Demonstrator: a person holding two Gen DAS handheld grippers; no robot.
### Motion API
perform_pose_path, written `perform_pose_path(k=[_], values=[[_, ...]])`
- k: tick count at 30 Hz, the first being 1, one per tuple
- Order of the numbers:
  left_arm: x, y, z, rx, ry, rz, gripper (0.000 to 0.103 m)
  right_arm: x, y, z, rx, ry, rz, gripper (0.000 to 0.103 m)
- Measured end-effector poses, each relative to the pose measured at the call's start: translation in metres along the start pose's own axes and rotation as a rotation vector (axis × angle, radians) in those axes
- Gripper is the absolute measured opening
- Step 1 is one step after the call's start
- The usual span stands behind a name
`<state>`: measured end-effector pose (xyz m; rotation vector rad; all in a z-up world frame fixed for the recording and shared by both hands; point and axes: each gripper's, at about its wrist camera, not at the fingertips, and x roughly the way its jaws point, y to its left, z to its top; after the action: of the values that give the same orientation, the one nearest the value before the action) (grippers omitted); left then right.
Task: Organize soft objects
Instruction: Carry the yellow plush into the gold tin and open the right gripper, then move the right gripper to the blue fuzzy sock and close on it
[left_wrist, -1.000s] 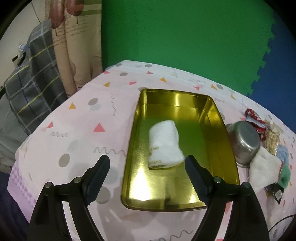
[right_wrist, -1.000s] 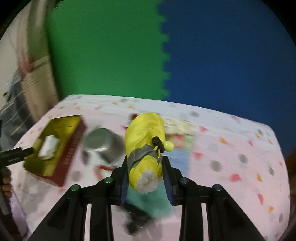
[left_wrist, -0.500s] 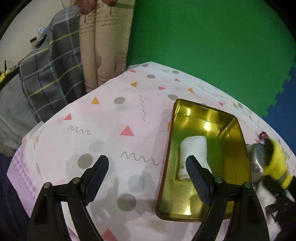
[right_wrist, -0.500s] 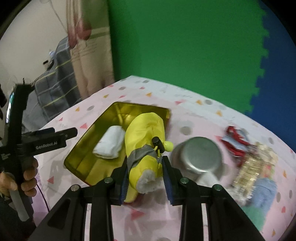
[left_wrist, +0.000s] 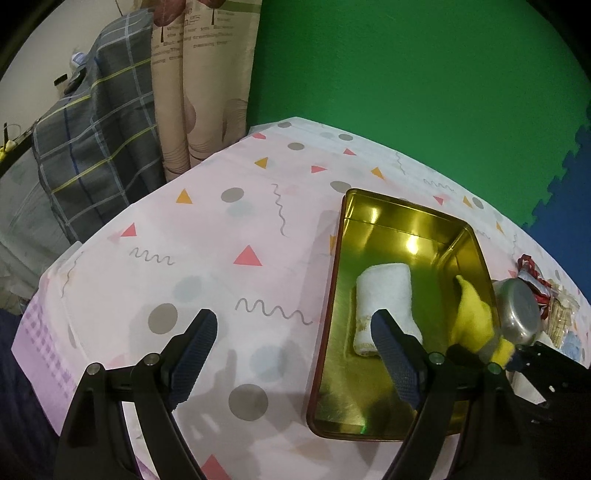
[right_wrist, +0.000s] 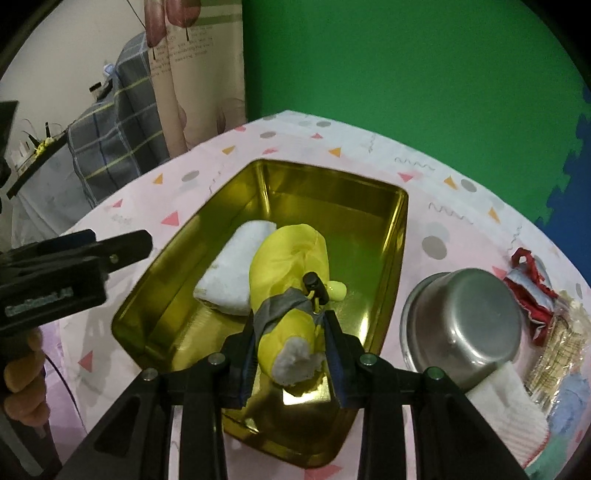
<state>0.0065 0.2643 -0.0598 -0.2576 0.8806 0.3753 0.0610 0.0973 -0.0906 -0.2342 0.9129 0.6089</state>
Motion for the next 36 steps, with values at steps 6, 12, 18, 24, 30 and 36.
perform_pose_path(k=[6, 12, 18, 24, 30, 36], values=[[0.003, -0.004, -0.001, 0.016, 0.007, 0.0, 0.083, 0.004, -0.001, -0.001, 0.009, 0.001, 0.0, 0.033], [0.003, -0.006, -0.002, 0.025, 0.003, 0.006, 0.083, 0.0, -0.003, -0.001, 0.018, -0.017, -0.005, 0.05], [0.004, -0.009, -0.004, 0.042, -0.001, 0.01, 0.083, -0.024, -0.013, -0.004, 0.051, -0.065, -0.012, 0.051], [0.004, -0.017, -0.006, 0.073, 0.002, -0.004, 0.083, -0.069, -0.044, -0.016, 0.108, -0.132, -0.054, 0.051], [-0.001, -0.03, -0.011, 0.127, -0.023, -0.003, 0.083, -0.112, -0.105, -0.039, 0.198, -0.168, -0.177, 0.052], [-0.005, -0.038, -0.014, 0.152, -0.026, -0.032, 0.083, -0.14, -0.182, -0.074, 0.322, -0.153, -0.327, 0.053]])
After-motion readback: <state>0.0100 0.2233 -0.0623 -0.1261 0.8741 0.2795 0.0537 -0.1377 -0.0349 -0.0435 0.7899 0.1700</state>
